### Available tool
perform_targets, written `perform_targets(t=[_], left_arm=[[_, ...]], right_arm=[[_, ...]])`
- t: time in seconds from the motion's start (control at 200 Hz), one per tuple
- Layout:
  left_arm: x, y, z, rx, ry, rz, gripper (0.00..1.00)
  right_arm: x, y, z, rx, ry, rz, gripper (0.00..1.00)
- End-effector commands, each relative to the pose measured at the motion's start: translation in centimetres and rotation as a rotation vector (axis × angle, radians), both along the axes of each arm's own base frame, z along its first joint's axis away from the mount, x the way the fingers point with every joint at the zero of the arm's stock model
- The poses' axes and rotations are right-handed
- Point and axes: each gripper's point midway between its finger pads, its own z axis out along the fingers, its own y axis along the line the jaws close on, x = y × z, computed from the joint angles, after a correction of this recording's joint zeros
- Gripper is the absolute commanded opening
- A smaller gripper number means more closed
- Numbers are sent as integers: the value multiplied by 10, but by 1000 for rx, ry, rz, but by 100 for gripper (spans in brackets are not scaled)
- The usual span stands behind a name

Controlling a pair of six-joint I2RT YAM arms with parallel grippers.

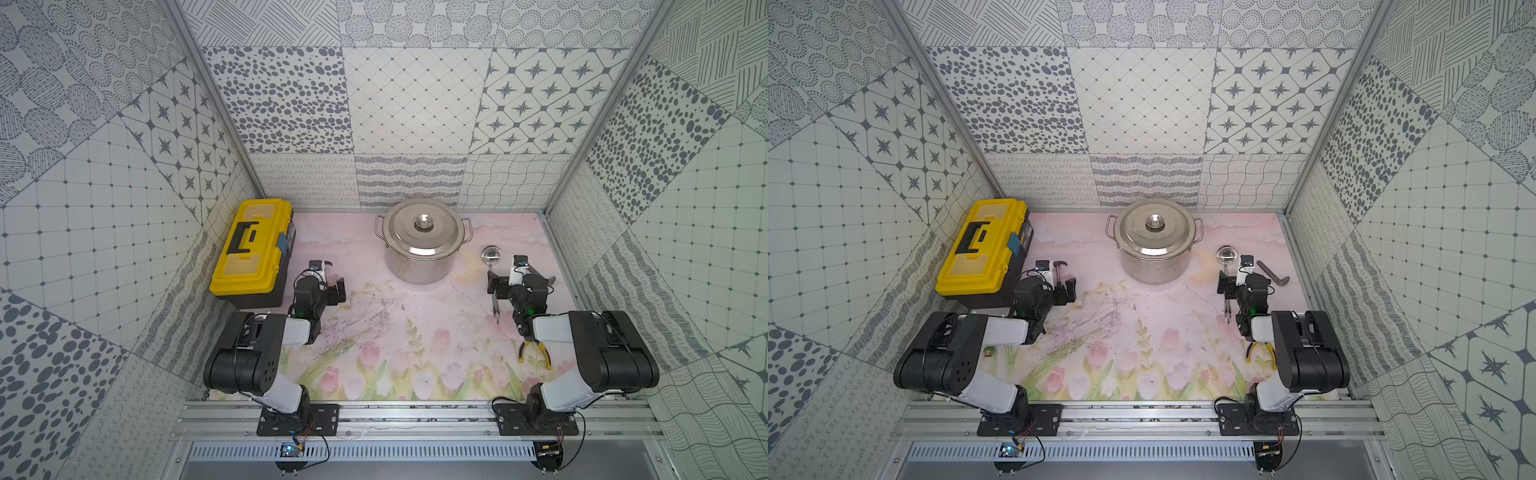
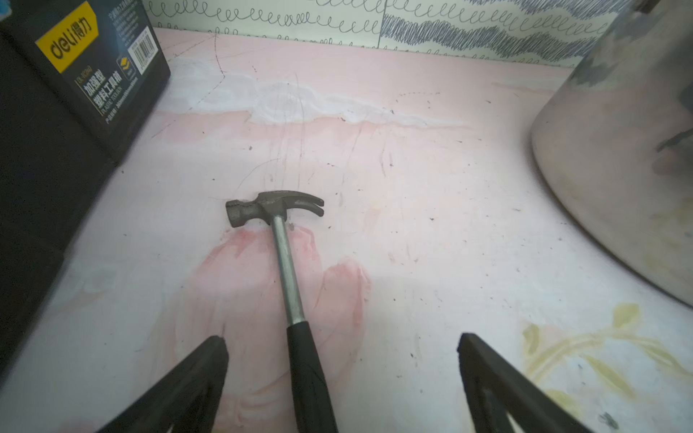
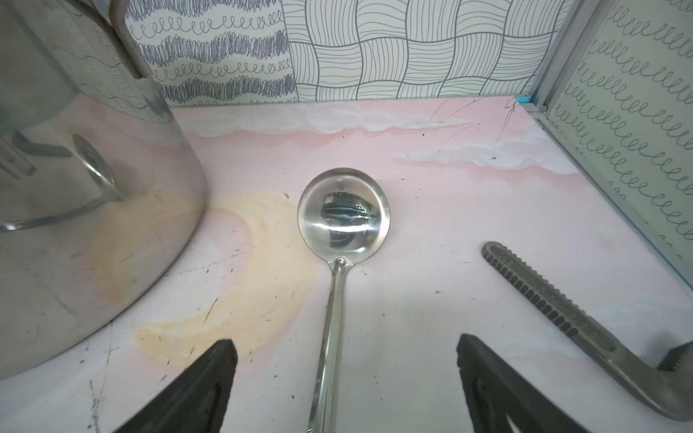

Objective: Stir the soup with a spoon
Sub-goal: Pick up the lid from the pan.

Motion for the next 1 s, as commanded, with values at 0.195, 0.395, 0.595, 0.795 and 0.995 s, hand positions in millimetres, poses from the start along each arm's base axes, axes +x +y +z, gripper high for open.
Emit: perform_targets(t=[0.195, 0.395, 0.595, 0.795, 0.995], left_arm=[[6, -1, 9, 5, -37, -18, 99], [6, -2, 10, 5, -39, -21, 99], [9, -2, 16, 12, -22, -24, 99], [11, 0, 45, -9, 121, 45, 99], [-13, -5, 90, -83, 155, 121, 99]], right_arm=[[7, 2, 15, 2, -49, 1, 97], [7, 1, 14, 2, -49, 0, 97], [9, -15, 22, 5, -45, -104, 97], [-1, -32, 79, 35, -58, -219, 97], [-28, -77, 130, 344, -42, -605, 97]])
